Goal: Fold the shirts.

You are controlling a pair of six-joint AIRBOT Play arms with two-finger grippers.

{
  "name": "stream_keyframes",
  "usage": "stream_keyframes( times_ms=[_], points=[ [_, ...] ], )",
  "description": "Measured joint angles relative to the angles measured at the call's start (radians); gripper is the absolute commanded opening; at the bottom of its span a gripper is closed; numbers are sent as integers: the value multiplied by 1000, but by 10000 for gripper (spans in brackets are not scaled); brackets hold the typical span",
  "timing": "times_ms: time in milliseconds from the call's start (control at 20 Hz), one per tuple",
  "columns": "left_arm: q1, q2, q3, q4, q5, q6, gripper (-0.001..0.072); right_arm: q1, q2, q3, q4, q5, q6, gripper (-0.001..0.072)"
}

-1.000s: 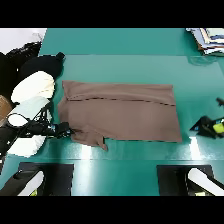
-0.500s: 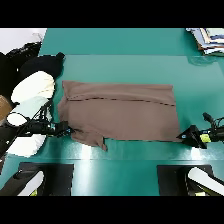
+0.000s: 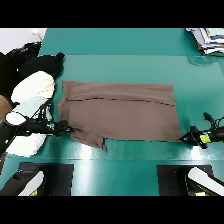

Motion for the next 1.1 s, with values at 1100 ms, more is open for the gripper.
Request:
stream_keyframes(
  times_ms=[1100],
  points=[
    [-1,-277,420,78,-5,-15,24,392,-190,666,-114,2,177,16]
  ],
)
